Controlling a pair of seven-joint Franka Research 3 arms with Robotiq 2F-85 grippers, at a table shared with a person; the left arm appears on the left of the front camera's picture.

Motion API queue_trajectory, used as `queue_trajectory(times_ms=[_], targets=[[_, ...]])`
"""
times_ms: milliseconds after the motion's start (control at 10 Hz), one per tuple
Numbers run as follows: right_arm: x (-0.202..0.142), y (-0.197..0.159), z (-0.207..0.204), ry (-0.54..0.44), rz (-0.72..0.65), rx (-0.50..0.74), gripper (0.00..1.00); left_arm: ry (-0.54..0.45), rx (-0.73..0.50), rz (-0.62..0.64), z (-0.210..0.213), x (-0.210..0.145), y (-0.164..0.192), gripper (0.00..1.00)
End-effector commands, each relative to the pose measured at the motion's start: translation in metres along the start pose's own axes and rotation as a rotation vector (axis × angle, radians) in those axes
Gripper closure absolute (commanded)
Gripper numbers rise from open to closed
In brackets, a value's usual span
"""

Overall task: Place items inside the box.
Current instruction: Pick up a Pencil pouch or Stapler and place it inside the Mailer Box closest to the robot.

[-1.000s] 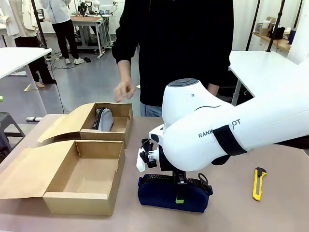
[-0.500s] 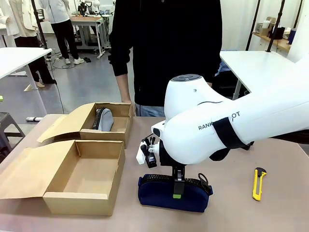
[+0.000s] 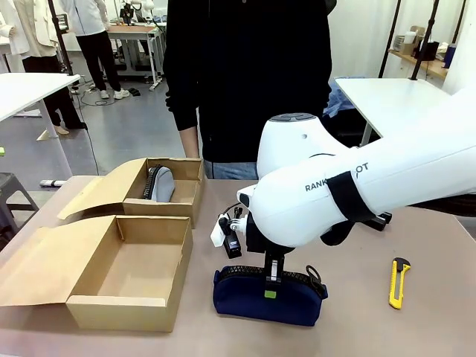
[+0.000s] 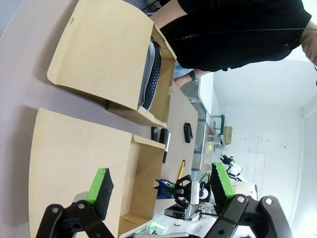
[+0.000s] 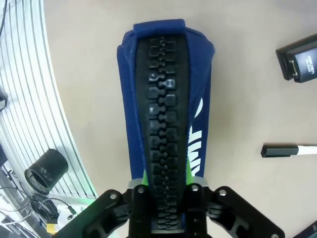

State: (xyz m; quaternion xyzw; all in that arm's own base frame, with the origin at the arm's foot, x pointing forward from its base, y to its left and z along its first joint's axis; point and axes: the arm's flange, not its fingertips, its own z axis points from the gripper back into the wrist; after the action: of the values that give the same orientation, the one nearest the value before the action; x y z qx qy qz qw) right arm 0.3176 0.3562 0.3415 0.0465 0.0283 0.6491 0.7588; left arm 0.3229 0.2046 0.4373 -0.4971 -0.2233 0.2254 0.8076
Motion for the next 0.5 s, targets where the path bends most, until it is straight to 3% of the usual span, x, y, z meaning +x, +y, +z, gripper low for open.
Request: queue_trajectory(times_ms=[0,200,300,400], targets=[[0.000,0.001,0.005,0.000,-0.031,0.007,1.00,0.000,-0.016,-0.022,0.001,-0.001,0.001,0.00],[-0.002,0.000,0.007,-0.006,-0.036,0.011,1.00,0.000,-0.016,-0.022,0.001,-0.001,0.001,0.00],[-0.011,-0.006,0.018,0.020,-0.097,0.012,1.00,0.000,-0.016,-0.022,0.001,-0.001,0.001,0.00],[-0.030,-0.012,0.047,-0.029,-0.163,0.066,1.00,0.000,-0.016,-0.022,0.001,-0.001,0.001,0.00]])
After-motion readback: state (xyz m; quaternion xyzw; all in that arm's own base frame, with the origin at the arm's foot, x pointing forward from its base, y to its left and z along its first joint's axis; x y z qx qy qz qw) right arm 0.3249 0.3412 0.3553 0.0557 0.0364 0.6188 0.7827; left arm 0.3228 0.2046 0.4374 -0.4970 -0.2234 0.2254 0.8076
